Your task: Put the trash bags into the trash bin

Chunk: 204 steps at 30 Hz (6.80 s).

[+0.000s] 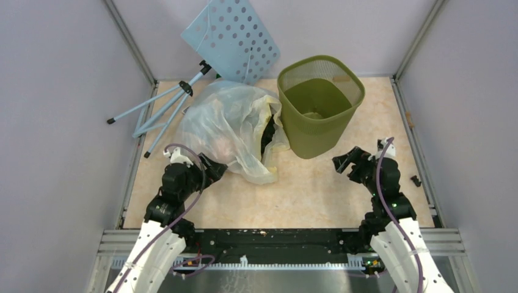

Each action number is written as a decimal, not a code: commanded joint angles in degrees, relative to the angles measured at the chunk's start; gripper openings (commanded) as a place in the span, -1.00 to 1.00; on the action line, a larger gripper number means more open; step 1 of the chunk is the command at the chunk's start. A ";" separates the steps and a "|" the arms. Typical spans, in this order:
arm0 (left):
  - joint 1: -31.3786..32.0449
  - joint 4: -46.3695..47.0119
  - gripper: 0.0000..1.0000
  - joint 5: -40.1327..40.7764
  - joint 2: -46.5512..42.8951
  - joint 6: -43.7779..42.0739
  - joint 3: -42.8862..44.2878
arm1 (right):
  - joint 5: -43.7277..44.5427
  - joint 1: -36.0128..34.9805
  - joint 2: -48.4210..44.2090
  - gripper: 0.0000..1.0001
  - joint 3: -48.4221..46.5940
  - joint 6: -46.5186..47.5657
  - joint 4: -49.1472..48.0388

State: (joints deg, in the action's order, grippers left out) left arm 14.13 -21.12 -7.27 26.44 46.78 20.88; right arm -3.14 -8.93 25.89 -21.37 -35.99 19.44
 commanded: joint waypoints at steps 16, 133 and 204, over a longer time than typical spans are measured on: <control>0.02 -3.24 0.98 7.56 1.11 -3.18 11.06 | 12.13 0.14 13.37 0.83 -34.20 4.47 13.03; 17.38 -13.20 -1.00 14.60 54.68 -31.81 57.96 | 23.62 -37.76 61.18 -0.12 -17.26 -1.64 -67.86; 16.88 -5.80 0.54 -1.69 45.81 -25.70 48.31 | 21.90 -30.65 28.24 -1.00 -24.80 8.91 -8.62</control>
State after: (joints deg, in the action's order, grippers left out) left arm 30.83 -22.68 -5.65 77.87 23.64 66.43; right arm 17.76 -40.21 57.98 -46.48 -29.89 2.90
